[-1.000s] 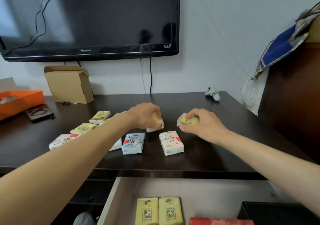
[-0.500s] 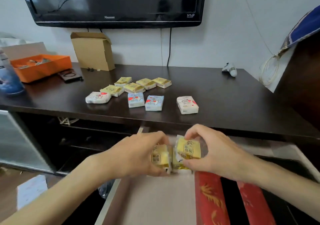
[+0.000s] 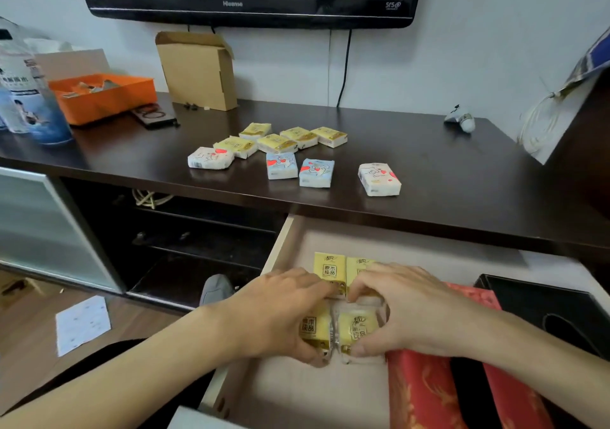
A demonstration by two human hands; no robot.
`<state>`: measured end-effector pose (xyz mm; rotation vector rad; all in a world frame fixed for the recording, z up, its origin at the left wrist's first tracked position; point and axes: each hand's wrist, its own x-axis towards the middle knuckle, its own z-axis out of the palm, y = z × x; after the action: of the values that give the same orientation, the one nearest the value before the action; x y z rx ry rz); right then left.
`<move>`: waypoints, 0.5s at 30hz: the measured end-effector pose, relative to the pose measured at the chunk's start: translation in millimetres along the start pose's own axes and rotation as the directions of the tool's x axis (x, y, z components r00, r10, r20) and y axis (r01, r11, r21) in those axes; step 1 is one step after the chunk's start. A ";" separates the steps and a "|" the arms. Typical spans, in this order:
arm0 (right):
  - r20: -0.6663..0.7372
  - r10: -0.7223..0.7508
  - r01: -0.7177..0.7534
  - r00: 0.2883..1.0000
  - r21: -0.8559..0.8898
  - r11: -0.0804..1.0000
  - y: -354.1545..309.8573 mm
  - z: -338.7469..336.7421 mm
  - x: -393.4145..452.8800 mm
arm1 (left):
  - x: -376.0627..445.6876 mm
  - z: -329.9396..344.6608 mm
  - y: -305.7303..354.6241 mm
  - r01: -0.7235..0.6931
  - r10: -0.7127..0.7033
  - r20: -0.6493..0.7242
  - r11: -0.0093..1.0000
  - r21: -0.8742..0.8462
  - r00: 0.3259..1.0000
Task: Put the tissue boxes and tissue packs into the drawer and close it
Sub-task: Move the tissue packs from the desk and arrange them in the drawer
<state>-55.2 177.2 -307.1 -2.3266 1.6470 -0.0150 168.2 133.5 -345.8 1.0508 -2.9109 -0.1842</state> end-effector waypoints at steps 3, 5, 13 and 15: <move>-0.038 0.009 -0.008 0.999 0.044 0.999 10.1 -8.4 6.0 | -0.9 -10.2 -8.5 0.001 -0.005 -0.059 0.998 -0.067 0.998; -0.026 0.029 -0.029 0.999 0.011 1.000 14.4 -13.6 12.8 | 2.5 -15.5 -17.8 -0.012 0.007 -0.072 0.997 -0.074 0.997; 0.232 0.197 -0.116 0.953 -0.321 0.940 -0.7 -5.9 42.0 | 41.9 -9.5 -36.2 -0.122 0.092 0.157 0.974 0.191 0.983; 0.200 0.186 -0.099 0.962 -0.380 0.920 -4.3 -3.4 43.4 | 47.0 -6.7 -34.5 -0.118 0.091 0.143 0.973 0.197 0.986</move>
<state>-36.8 137.6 -309.6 -2.3377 1.8168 0.6255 154.4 76.5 -343.6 0.9384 -3.1525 0.0540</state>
